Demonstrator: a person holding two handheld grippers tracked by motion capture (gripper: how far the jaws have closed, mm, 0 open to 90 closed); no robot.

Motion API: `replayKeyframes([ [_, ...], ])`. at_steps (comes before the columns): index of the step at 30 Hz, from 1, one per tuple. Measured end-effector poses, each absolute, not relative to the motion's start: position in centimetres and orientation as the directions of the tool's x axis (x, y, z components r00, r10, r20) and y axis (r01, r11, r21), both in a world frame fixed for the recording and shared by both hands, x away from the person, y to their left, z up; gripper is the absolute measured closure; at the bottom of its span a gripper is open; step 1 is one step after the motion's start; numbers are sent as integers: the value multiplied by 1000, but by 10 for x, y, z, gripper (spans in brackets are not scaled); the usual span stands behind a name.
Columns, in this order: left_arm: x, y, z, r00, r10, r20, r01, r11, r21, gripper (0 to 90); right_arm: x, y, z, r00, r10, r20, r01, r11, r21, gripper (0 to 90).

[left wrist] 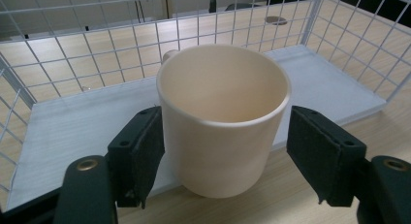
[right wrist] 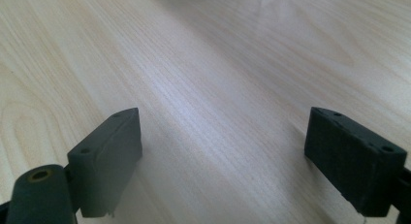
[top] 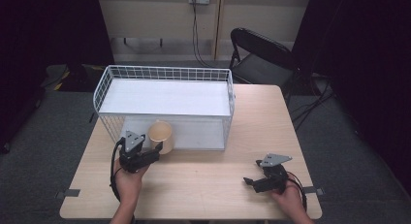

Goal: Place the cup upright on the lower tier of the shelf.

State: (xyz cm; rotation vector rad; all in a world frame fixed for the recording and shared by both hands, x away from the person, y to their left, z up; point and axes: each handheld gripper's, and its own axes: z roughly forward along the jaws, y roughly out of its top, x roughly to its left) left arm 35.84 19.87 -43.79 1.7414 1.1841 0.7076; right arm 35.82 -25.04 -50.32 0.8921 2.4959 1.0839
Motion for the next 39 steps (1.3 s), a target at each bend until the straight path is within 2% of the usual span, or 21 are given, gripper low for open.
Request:
replayKeyframes([
  [23, 364, 192, -446, 365, 931, -19, 432, -151, 889, 328, 358, -250, -503, -771, 637, -8, 429, 528, 733, 127],
  [39, 368, 191, -449, 362, 932, -24, 438, -148, 887, 410, 358, -250, -503, -771, 637, -8, 429, 528, 733, 128],
])
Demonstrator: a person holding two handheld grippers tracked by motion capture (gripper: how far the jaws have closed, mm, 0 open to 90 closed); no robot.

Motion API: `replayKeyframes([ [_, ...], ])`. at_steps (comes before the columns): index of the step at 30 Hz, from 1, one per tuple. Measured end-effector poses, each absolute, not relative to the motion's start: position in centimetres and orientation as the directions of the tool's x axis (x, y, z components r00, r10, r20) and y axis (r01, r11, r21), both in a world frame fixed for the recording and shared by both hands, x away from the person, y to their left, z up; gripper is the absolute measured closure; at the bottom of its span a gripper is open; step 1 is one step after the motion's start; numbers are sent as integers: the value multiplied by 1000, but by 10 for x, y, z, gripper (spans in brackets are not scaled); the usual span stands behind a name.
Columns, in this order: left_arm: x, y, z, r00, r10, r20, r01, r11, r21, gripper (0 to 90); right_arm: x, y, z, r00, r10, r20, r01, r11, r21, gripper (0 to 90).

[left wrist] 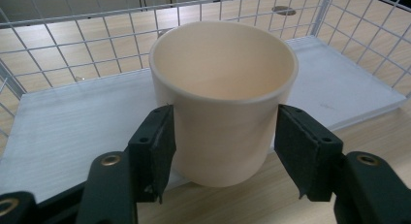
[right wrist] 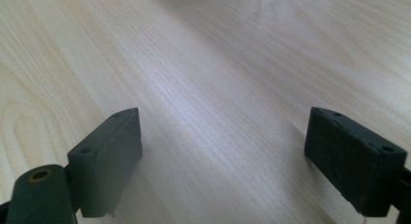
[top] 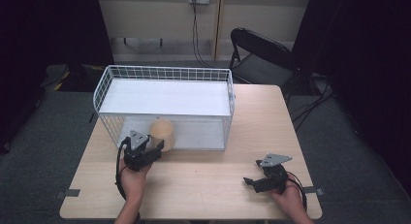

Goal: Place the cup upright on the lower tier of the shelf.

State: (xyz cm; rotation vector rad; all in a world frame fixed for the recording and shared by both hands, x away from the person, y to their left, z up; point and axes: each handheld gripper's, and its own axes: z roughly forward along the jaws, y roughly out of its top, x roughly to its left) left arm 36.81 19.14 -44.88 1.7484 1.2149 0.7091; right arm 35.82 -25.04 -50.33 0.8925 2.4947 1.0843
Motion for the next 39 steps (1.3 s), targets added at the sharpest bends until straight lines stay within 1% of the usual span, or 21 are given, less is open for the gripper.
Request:
replayKeyframes([
  [5, 369, 192, -450, 358, 933, -37, 441, -134, 887, 444, 358, -250, -503, -771, 636, -8, 429, 529, 733, 127],
  [7, 369, 192, -449, 363, 932, -29, 438, -143, 887, 474, 358, -250, -503, -771, 637, -8, 429, 529, 733, 127],
  [11, 370, 190, -449, 359, 933, -22, 438, -147, 887, 503, 358, -250, -503, -771, 637, -8, 429, 528, 733, 127],
  [14, 371, 189, -450, 358, 933, -24, 437, -145, 888, 555, 358, -250, -503, -771, 637, -8, 429, 528, 733, 127],
  [20, 372, 188, -451, 356, 935, -14, 439, -154, 885, 616, 358, -250, -503, -771, 637, -8, 429, 529, 733, 127],
  [25, 373, 186, -452, 348, 937, -23, 445, -143, 884, 660, 358, -250, -503, -771, 637, -8, 429, 529, 732, 128],
  [29, 375, 186, -452, 348, 937, -25, 455, -146, 878, 715, 358, -250, -503, -771, 637, -8, 429, 529, 733, 127],
  [35, 378, 185, -453, 339, 940, -32, 467, -139, 873, 753, 358, -250, -503, -771, 637, -8, 429, 529, 732, 127],
  [39, 379, 186, -453, 337, 941, -16, 473, -155, 867, 775, 358, -250, -503, -771, 637, -8, 429, 528, 733, 128],
])
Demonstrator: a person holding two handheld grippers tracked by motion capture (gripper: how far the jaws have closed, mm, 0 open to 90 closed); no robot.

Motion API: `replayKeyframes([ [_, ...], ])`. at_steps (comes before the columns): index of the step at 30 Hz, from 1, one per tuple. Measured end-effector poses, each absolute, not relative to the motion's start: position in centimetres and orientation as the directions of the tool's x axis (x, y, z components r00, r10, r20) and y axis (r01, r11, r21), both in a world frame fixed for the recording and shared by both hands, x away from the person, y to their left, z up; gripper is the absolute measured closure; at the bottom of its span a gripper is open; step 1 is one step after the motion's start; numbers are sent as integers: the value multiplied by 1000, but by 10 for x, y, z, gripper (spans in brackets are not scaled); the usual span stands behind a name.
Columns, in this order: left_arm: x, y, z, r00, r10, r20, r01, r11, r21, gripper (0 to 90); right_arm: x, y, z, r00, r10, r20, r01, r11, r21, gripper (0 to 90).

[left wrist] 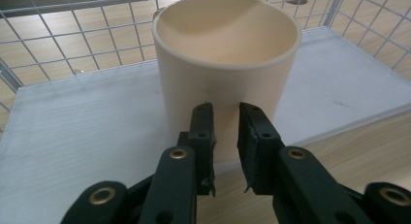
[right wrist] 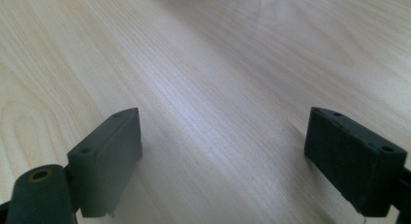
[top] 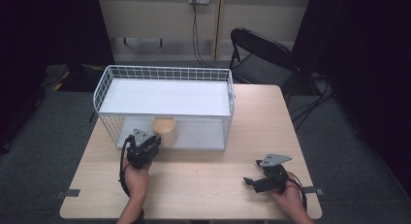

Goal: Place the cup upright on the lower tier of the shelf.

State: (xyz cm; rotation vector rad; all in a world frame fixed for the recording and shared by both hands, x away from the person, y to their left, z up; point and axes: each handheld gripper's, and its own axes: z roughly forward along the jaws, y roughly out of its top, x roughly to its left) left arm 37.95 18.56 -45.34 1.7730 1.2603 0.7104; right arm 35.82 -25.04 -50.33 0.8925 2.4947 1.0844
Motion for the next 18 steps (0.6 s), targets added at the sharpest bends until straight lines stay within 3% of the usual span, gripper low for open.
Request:
replayKeyframes([
  [9, 380, 188, -454, 337, 941, -17, 478, -155, 865, 752, 358, -250, -503, -771, 637, -8, 429, 529, 733, 127],
  [18, 377, 192, -454, 366, 930, -40, 491, -156, 857, 524, 358, -250, -503, -771, 637, -8, 429, 529, 733, 127],
])
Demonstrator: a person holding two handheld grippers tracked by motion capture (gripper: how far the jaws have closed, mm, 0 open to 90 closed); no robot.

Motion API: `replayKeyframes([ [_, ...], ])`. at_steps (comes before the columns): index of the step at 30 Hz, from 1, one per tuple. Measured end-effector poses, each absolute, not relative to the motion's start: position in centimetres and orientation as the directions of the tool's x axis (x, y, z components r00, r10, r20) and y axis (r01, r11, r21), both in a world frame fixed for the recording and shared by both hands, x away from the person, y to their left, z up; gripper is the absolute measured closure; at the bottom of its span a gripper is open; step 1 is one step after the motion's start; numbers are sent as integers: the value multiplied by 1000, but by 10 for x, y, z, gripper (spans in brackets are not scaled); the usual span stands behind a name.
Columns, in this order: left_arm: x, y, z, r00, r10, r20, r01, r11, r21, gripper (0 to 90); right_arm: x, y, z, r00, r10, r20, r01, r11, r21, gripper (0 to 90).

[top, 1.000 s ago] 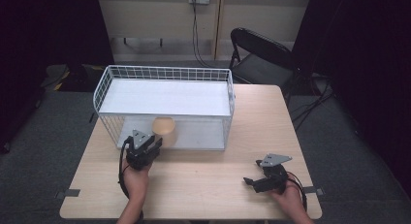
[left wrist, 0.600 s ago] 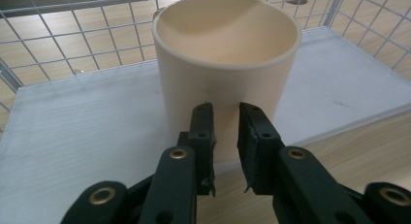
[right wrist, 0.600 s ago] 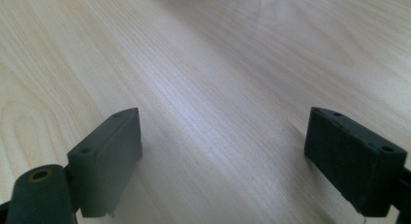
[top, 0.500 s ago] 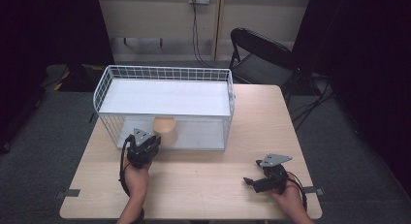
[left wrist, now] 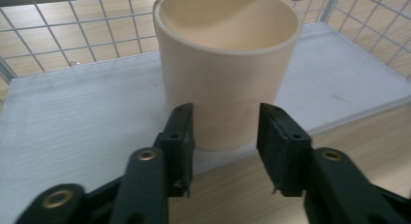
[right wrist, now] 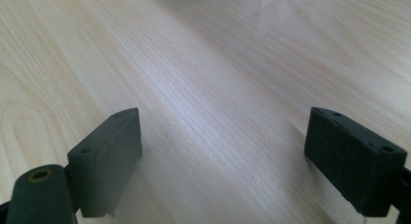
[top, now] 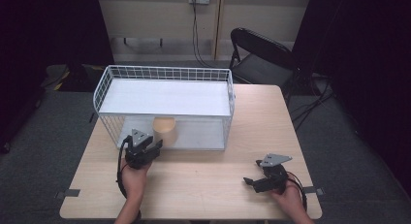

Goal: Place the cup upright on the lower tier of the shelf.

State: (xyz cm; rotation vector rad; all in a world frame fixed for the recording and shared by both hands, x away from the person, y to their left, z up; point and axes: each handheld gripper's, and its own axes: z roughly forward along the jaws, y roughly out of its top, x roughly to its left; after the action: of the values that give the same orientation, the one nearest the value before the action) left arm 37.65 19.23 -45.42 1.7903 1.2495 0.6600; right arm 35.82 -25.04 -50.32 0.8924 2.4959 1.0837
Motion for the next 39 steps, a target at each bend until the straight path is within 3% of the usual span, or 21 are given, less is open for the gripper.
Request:
replayKeyframes([
  [5, 375, 196, -457, 373, 926, -57, 493, -146, 857, 367, 358, -250, -503, -771, 637, -8, 429, 529, 733, 127],
  [16, 373, 201, -459, 406, 910, -80, 497, -146, 855, 194, 358, -250, -503, -771, 637, -8, 429, 529, 733, 127],
  [39, 364, 210, -458, 472, 879, -69, 511, -210, 834, 129, 358, -250, -503, -771, 637, -7, 429, 528, 733, 127],
])
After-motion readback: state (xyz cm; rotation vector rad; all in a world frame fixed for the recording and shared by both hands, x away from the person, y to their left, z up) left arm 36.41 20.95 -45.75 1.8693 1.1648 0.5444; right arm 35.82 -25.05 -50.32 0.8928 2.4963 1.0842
